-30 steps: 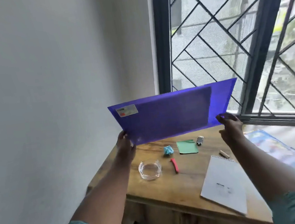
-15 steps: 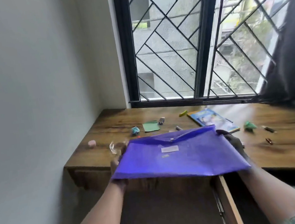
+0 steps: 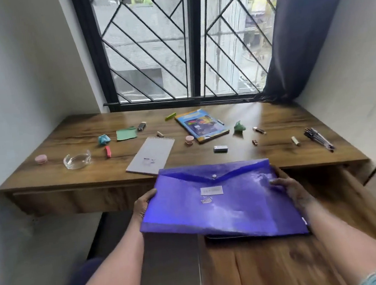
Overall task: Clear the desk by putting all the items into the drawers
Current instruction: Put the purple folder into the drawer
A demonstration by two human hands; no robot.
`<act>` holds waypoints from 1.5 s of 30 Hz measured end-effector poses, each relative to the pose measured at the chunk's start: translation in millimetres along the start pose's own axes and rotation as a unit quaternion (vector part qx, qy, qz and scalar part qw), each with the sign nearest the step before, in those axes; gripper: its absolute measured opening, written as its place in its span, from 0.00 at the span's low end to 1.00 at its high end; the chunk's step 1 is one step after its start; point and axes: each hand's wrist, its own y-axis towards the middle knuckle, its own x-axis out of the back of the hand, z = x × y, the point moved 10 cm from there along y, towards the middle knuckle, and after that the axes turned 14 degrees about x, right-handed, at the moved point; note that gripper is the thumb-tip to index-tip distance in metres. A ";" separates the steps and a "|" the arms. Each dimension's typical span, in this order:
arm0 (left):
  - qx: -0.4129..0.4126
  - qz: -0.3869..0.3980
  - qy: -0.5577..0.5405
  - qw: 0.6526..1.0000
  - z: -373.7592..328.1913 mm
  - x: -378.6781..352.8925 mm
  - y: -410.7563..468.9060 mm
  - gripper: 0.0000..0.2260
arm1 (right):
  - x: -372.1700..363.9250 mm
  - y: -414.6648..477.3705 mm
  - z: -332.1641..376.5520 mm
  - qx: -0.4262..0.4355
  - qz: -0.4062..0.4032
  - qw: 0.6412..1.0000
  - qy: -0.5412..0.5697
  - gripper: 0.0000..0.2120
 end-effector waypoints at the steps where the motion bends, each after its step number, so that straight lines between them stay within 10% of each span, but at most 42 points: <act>1: -0.007 -0.025 0.020 0.999 10.9 -8.6 -2.1 0.12 | 17.4 -8.2 0.6 -0.009 -0.003 1.000 -0.001 0.29; 6: -0.036 -0.089 0.293 0.951 72.4 -56.4 -8.6 0.11 | 94.3 -29.9 -1.7 -0.057 -0.024 0.994 -0.086 0.30; 11: -0.055 -0.132 0.540 0.830 98.5 -95.3 1.6 0.08 | 156.6 -23.1 -24.2 -0.103 -0.058 0.963 -0.242 0.38; 16: -0.016 -0.110 0.576 0.810 118.2 -118.5 25.7 0.14 | 177.7 -1.1 -40.8 -0.076 -0.076 0.925 -0.365 0.25; 21: 0.010 -0.107 0.658 0.745 132.1 -136.3 45.5 0.42 | 164.3 21.7 -57.4 -0.081 -0.044 0.897 -0.431 0.24; 30: 0.022 -0.114 0.730 0.674 148.4 -138.7 87.1 0.38 | 122.5 44.1 -78.1 -0.141 0.023 0.900 -0.412 0.63; 45: -0.003 -0.161 0.733 0.661 165.4 -136.4 99.9 0.41 | 130.2 91.8 -115.6 -0.137 0.031 0.872 -0.469 0.43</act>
